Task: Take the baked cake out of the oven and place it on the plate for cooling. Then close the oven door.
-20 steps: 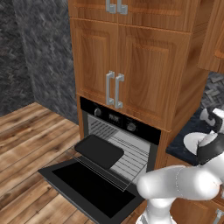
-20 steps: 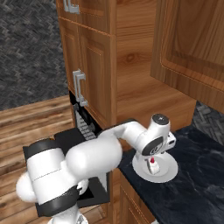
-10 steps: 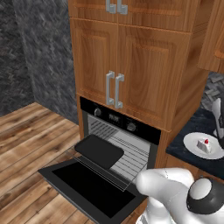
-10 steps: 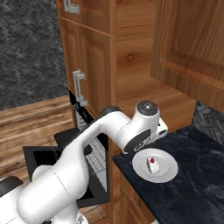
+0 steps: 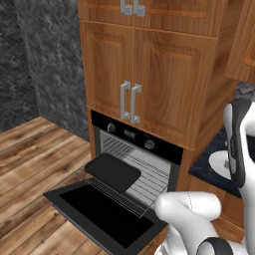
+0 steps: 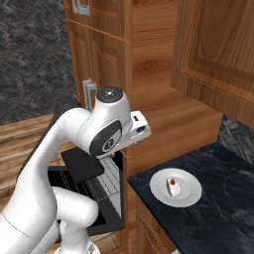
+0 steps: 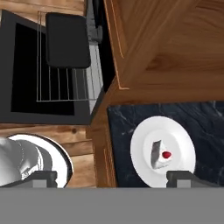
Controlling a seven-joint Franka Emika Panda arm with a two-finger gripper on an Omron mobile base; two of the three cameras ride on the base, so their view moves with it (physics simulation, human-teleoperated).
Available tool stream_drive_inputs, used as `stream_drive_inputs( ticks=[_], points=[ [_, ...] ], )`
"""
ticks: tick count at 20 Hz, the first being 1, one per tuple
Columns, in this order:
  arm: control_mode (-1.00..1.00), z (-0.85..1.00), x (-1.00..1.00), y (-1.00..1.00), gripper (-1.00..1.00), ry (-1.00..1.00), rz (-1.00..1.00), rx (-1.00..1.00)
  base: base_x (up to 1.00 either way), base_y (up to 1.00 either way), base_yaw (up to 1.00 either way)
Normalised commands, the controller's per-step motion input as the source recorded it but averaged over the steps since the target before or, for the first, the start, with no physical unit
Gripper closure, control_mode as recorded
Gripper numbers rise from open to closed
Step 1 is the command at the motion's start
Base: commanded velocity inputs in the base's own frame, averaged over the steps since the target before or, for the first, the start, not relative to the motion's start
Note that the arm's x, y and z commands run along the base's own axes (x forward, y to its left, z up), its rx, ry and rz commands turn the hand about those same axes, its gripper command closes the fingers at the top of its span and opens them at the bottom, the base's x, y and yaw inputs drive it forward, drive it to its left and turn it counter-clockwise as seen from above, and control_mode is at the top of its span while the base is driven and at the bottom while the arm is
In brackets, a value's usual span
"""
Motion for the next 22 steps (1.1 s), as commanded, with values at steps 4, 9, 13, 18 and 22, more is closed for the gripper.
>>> stream_drive_inputs(
  ticks=[4,9,13,18,22],
  points=[
    [-1.00,0.34,-0.38,0.94,-1.00,0.12,0.00,0.00,0.00,0.00,0.00],
    [-1.00,0.02,-0.35,0.91,-1.00,0.13,0.00,0.00,0.00,0.00,0.00],
    [-1.00,-0.12,-0.26,0.85,-1.00,0.08,0.00,0.00,0.00,0.00,0.00],
    [-1.00,-0.33,-0.04,0.77,-1.00,0.04,0.00,0.00,0.00,0.00,0.00],
    [-1.00,-0.54,0.00,0.74,-1.00,0.06,0.00,0.00,0.00,0.00,0.00]
  ],
)
